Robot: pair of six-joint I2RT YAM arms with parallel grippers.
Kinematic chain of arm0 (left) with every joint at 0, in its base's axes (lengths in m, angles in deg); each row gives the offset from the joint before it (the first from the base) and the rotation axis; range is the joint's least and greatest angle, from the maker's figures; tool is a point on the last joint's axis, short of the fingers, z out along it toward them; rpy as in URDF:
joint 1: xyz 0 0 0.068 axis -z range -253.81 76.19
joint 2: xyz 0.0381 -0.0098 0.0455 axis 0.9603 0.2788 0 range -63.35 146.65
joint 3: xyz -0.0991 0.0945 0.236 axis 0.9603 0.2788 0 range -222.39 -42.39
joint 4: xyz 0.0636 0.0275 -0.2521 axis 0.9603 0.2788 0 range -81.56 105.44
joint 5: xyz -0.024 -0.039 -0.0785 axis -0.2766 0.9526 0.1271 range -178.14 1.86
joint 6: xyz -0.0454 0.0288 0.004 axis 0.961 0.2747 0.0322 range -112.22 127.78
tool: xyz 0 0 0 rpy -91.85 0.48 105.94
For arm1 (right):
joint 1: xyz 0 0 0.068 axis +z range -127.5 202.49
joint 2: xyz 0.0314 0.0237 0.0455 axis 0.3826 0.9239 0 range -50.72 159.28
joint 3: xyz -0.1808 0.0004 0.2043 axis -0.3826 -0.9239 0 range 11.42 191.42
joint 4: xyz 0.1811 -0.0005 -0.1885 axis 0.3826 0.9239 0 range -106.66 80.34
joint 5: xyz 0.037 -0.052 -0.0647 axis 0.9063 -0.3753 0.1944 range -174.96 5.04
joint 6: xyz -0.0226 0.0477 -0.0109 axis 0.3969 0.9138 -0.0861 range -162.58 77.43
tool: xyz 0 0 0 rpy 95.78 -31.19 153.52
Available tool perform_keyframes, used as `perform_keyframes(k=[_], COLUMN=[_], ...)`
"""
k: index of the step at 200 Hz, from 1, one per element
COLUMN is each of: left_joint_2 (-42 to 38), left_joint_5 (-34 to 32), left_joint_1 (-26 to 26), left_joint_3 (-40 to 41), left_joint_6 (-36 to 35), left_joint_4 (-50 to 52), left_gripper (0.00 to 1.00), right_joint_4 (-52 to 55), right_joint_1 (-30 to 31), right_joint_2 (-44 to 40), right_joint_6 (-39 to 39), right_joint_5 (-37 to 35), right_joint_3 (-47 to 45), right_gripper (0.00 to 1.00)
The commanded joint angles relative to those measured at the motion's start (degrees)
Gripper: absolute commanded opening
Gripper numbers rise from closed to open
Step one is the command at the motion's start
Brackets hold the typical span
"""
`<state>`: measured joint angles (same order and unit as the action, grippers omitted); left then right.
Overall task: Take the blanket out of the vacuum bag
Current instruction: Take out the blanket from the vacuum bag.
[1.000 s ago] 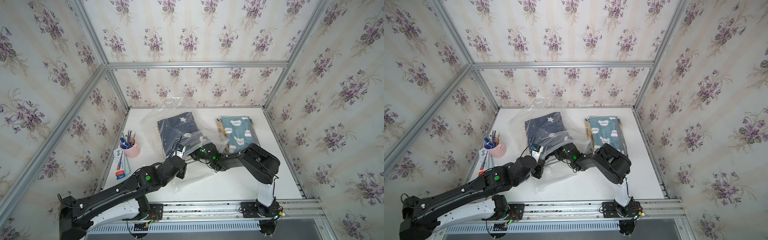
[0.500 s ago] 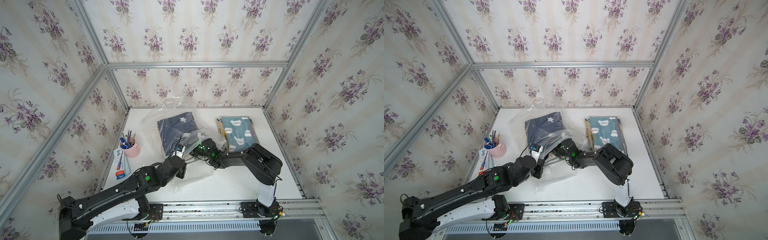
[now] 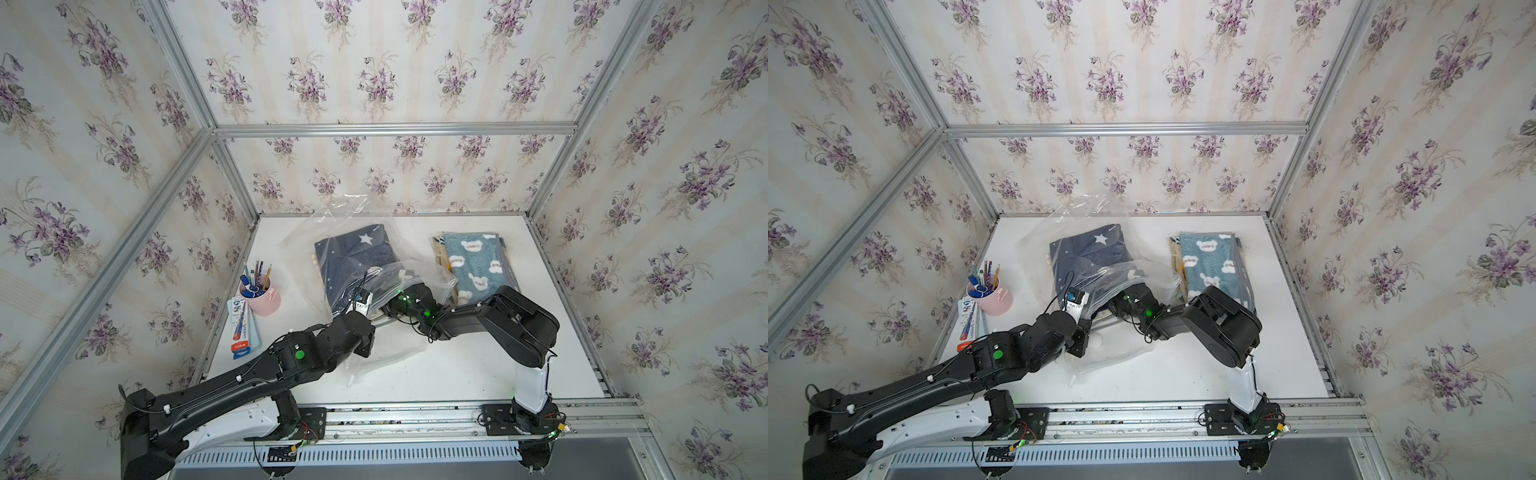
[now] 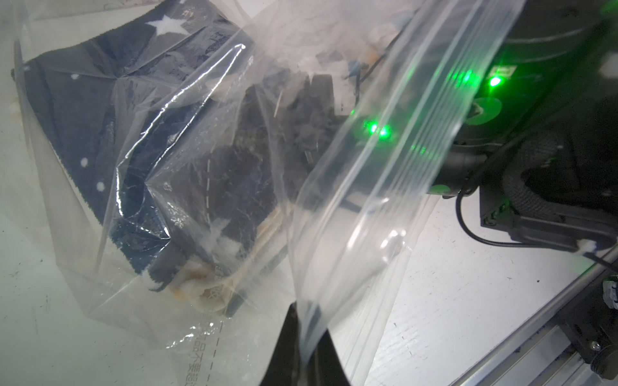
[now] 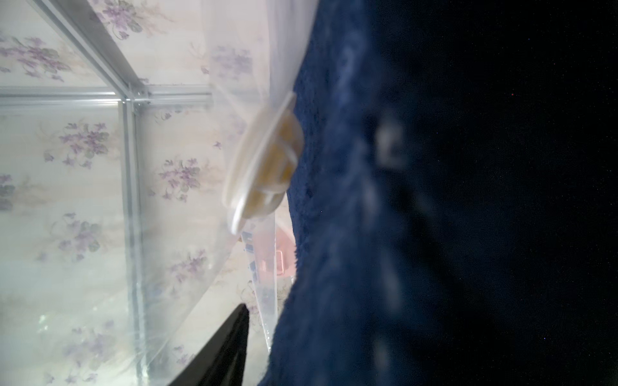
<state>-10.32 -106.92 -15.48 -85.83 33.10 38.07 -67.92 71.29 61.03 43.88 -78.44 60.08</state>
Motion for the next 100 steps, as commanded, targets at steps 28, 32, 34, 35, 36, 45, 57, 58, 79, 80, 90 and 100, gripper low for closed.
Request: perform_keyframes(k=[28, 32, 34, 35, 36, 45, 57, 58, 79, 80, 90, 100], left_joint_2=[-0.08, -0.18, -0.20, -0.21, -0.21, -0.37, -0.48, -0.48, -0.65, -0.65, -0.72, -0.74], left_joint_5=[0.14, 0.09, 0.11, 0.09, 0.08, 0.02, -0.02, -0.02, -0.12, -0.11, -0.16, -0.33], left_joint_1=[-0.05, -0.05, -0.05, -0.05, -0.05, -0.05, -0.05, -0.05, -0.09, -0.07, -0.10, -0.05], left_joint_3=[0.12, 0.19, 0.20, 0.24, 0.31, 0.37, 0.46, 0.51, 0.04, -0.01, -0.41, -0.83], left_joint_6=[-0.36, -0.34, -0.35, -0.31, -0.29, -0.36, -0.44, -0.44, -0.86, -0.88, -1.03, -1.25], left_joint_4=[-1.78, -1.77, -1.81, -1.79, -1.78, -1.77, -1.77, -1.77, -1.59, -1.59, -1.18, -1.03], left_gripper=[0.08, 0.08, 0.08, 0.08, 0.08, 0.08, 0.08, 0.08, 0.08, 0.08, 0.08, 0.08], right_joint_4=[-3.53, -3.81, -4.08, -4.18, -4.27, -4.95, -5.21, -5.23, -4.59, -4.48, -3.62, -3.08], right_joint_1=[0.19, 0.16, 0.20, 0.18, 0.21, 0.18, 0.19, 0.22, 0.16, 0.16, 0.18, 0.17], right_joint_2=[1.00, 1.10, 1.17, 1.23, 1.26, 1.45, 1.58, 1.56, 0.56, 0.44, -0.50, -1.34], right_joint_6=[5.05, 5.13, 5.13, 5.13, 5.17, 5.13, 4.90, 4.79, 2.87, 2.77, 1.79, 1.20], right_joint_5=[-4.85, -4.94, -5.01, -5.02, -5.02, -5.12, -4.68, -4.64, -3.78, -3.70, -3.37, -2.91], right_joint_3=[-0.76, -0.83, -0.85, -0.89, -0.92, -0.99, -0.70, -0.69, 0.01, 0.06, 0.41, 0.64], right_gripper=[0.47, 0.44, 0.43, 0.42, 0.41, 0.31, 0.19, 0.19, 0.04, 0.04, 0.01, 0.00])
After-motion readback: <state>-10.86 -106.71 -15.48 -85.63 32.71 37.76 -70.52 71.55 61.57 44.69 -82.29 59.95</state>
